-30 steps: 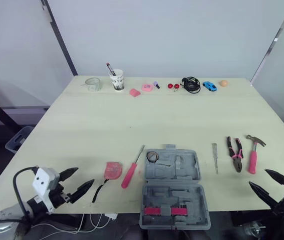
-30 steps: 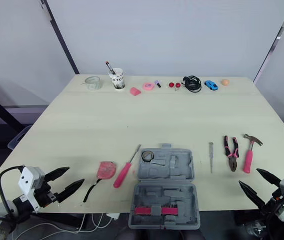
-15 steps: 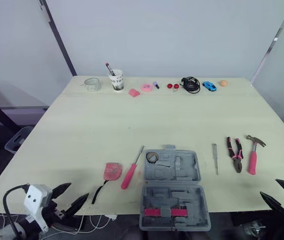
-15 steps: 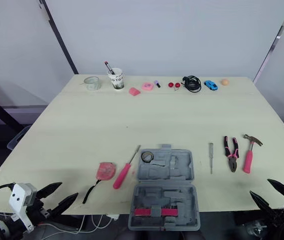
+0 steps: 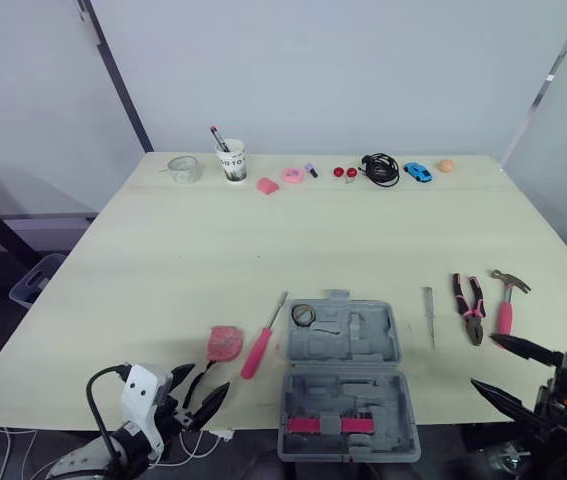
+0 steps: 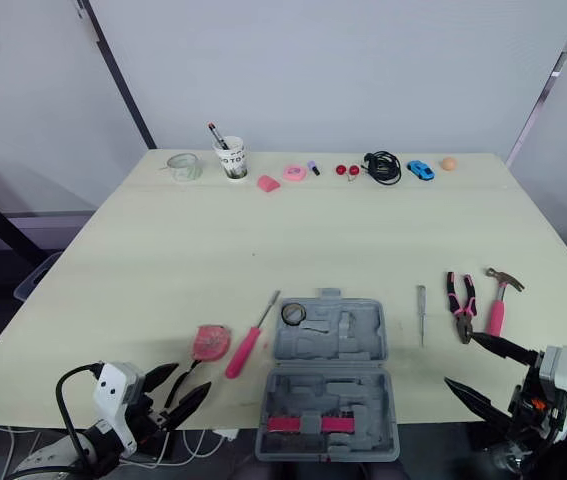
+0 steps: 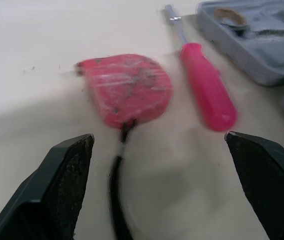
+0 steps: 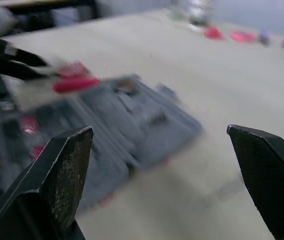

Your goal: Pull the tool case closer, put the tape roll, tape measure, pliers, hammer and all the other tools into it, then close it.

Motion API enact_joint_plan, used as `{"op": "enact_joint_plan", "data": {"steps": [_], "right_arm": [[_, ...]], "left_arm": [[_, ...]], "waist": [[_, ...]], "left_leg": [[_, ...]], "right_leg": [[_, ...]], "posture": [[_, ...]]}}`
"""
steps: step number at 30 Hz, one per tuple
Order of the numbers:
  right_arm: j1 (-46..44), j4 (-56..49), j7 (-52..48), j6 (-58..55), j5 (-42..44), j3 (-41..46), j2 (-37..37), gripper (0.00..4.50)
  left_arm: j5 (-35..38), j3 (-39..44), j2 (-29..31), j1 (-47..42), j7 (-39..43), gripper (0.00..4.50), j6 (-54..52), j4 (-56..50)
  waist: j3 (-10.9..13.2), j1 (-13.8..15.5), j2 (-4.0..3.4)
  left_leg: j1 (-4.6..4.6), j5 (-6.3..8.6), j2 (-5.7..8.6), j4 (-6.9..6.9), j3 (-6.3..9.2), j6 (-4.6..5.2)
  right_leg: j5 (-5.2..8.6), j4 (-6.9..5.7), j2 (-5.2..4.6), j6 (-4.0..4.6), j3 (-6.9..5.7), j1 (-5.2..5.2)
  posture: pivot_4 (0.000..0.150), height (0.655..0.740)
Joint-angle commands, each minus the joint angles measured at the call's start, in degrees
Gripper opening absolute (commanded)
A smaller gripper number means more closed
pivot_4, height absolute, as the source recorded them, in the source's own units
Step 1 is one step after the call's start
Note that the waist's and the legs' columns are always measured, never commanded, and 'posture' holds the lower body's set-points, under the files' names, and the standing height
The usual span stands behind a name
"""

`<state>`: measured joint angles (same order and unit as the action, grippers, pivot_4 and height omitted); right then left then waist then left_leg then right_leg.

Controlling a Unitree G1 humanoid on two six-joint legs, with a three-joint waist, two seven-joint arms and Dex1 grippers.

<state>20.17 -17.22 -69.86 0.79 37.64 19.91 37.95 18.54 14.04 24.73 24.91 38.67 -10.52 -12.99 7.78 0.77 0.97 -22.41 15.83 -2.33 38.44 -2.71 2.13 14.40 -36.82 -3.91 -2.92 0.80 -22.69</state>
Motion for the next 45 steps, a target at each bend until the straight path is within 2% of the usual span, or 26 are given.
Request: {"op": "enact_joint_plan", "data": {"steps": [1, 9, 11, 12, 13, 15, 17, 19, 20, 21, 30, 43, 45], "right_arm": [[-1.2, -4.1, -3.1, -0.7, 0.2, -2.2, 2.7, 4.50], [-8.8, -5.7, -3.5, -4.4, 0.8, -7.5, 4.3, 4.50], [-10.4, -4.3, -3.4, -4.5, -0.4, -8.7, 4.1, 4.50], [-11.3, -3.5, -2.9, -4.4, -1.1, -9.0, 3.9, 4.50], [-11.9, -3.0, -2.5, -4.3, -1.6, -9.3, 3.8, 4.50], [-12.6, -2.1, -2.5, -3.9, -2.2, -9.5, 3.7, 4.50], [-13.0, -1.5, -2.7, -3.4, -2.8, -9.7, 3.7, 4.50], [-13.3, -0.9, -2.9, -3.2, -3.1, -9.6, 3.7, 4.50], [-13.4, -0.6, -3.0, -3.1, -3.2, -9.6, 3.7, 4.50], [-13.4, -0.4, -3.2, -2.8, -3.5, -9.6, 3.7, 4.50], [-12.6, 0.4, -3.0, -1.1, -4.8, -9.7, 2.7, 4.50], [-10.9, 0.5, -2.1, 0.5, -5.8, -9.7, 1.6, 4.50], [-10.8, 0.4, -2.0, 0.5, -5.9, -9.9, 1.5, 4.50]], "left_arm": [[-1.7, -0.9, -0.3, -0.7, -3.2, 4.46, -1.5, -2.0], [-2.2, -3.5, -0.4, -2.1, -4.8, 4.46, -3.7, -1.9], [-1.9, -3.8, -0.9, -2.2, -5.5, 3.95, -3.9, -1.9], [-1.8, -3.9, -1.0, -2.2, -5.7, 3.52, -3.9, -2.1], [-1.8, -4.0, -1.1, -2.1, -5.9, 3.41, -3.9, -2.2], [-1.6, -4.2, -1.1, -1.9, -5.9, 2.58, -3.8, -2.4], [-1.3, -4.3, -1.1, -1.5, -5.6, 1.56, -3.5, -2.7], [-2.2, -4.8, 0.1, -0.6, -4.4, 1.15, -2.5, -3.0], [-2.6, -5.0, 0.7, -0.2, -3.7, 0.46, -2.0, -3.2], [-2.6, -5.1, 1.4, 0.1, -2.9, 0.10, -1.5, -3.2], [-3.0, -6.1, 5.9, 5.4, 3.5, 0.04, 2.5, -4.6], [-2.5, -4.1, 5.8, 11.8, 6.7, 0.04, 8.6, -1.1], [-2.7, -4.3, 5.8, 12.0, 7.7, 0.56, 11.2, 0.9]], "waist": [[0.0, 0.0, 0.06], [0.0, 0.0, 0.18], [0.0, 0.0, 0.20], [0.0, 0.0, 0.19], [0.0, 0.0, 0.19], [0.0, 0.1, 0.19], [0.0, 0.1, 0.19], [0.0, 0.1, 0.19], [0.0, 0.0, 0.20], [0.0, 0.0, 0.19], [0.0, -0.1, 0.18], [0.0, 0.0, 0.13], [0.0, 0.0, 0.13]], "left_leg": [[0.00, 0.00, 0.03, 0.00, 0.00, 0.00], [-0.03, -0.01, 0.05, 0.01, 0.01, 0.01], [-0.03, -0.01, 0.04, 0.00, 0.03, 0.01], [-0.05, -0.01, 0.03, 0.00, 0.03, 0.01], [-0.06, -0.01, 0.04, -0.01, 0.03, 0.01], [-0.08, -0.01, 0.05, -0.01, 0.01, 0.01], [-0.08, -0.01, 0.07, -0.01, 0.01, 0.01], [-0.08, -0.01, 0.07, -0.01, 0.02, 0.01], [-0.08, -0.01, 0.07, -0.01, 0.01, 0.01], [-0.08, -0.01, 0.06, -0.01, 0.02, 0.01], [-0.08, 0.00, 0.05, -0.02, 0.01, 0.01], [-0.07, 0.00, 0.04, -0.03, 0.02, 0.00], [-0.07, 0.00, 0.04, -0.03, 0.03, 0.00]], "right_leg": [[0.00, 0.00, 0.20, 0.00, 0.00, 0.00], [-0.01, 0.02, 0.21, 0.00, 0.01, 0.01], [0.00, 0.02, 0.21, 0.00, -0.01, 0.01], [0.00, 0.03, 0.21, 0.00, -0.01, 0.01], [0.00, 0.03, 0.20, 0.00, -0.01, 0.00], [0.00, 0.05, 0.18, 0.00, -0.01, 0.00], [0.00, 0.05, 0.16, 0.00, -0.01, 0.00], [0.00, 0.05, 0.15, 0.00, -0.02, 0.00], [-0.01, 0.05, 0.14, 0.00, -0.01, 0.00], [0.00, 0.05, 0.14, 0.01, -0.01, 0.00], [0.00, 0.07, -0.10, 0.01, -0.03, -0.01], [0.00, 0.09, -0.14, 0.01, -0.04, -0.04], [0.00, 0.09, -0.13, 0.01, -0.05, -0.05]], "posture": [[0.150, 0.7400], [0.150, 0.7400], [0.150, 0.7400], [0.150, 0.7400], [0.150, 0.7400], [0.150, 0.7400], [0.150, 0.7400], [0.150, 0.7400], [0.150, 0.7400], [0.150, 0.7400], [0.150, 0.7400], [0.150, 0.7400], [0.150, 0.7400]]}}
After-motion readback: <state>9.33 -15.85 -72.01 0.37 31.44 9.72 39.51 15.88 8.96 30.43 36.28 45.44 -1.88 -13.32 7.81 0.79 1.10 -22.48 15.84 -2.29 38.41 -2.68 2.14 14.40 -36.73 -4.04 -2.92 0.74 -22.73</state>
